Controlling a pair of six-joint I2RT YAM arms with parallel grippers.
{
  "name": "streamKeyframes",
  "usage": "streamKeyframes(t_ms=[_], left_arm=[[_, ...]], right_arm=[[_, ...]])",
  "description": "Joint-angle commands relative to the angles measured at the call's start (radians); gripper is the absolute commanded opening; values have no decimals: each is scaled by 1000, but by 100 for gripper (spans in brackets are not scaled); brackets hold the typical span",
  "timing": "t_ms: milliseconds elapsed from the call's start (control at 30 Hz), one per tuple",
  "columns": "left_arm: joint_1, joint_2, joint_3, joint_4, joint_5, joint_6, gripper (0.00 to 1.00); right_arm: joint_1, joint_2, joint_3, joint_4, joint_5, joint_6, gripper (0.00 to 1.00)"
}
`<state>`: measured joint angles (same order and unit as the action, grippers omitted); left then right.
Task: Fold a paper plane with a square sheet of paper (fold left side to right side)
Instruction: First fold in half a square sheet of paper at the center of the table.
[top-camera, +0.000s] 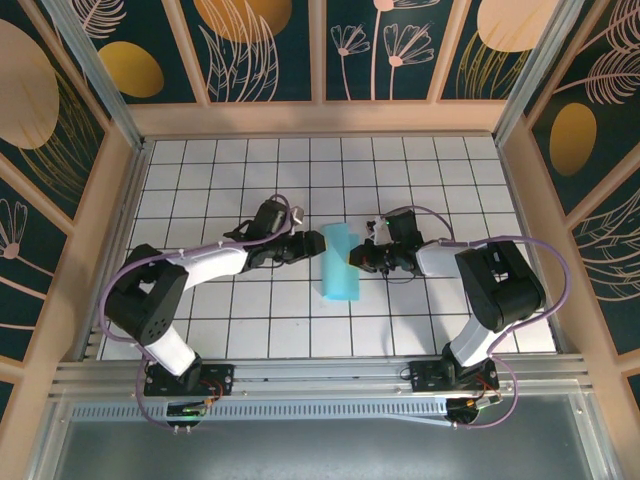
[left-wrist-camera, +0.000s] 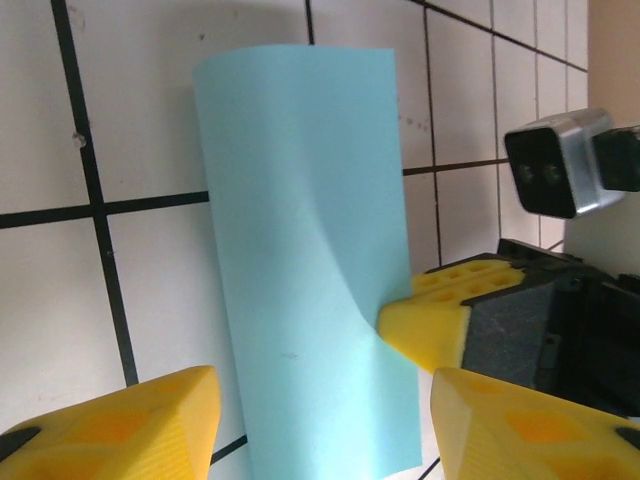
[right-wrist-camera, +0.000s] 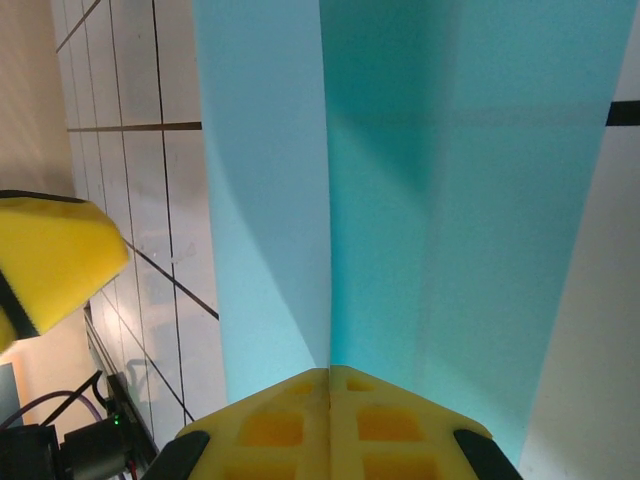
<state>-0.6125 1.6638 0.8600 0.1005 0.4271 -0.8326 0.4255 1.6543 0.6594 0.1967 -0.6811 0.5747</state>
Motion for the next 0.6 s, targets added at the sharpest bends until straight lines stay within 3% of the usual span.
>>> streamKeyframes(t_ms=[0,567], left_arm=[[-13,44,6,-2,4,-27,58],[-36,171,58,25,47,-32,56]], right_arm=[[15,11,-10,-24,28,-15,0],[23,-11,-41,-30,55,-21,0]])
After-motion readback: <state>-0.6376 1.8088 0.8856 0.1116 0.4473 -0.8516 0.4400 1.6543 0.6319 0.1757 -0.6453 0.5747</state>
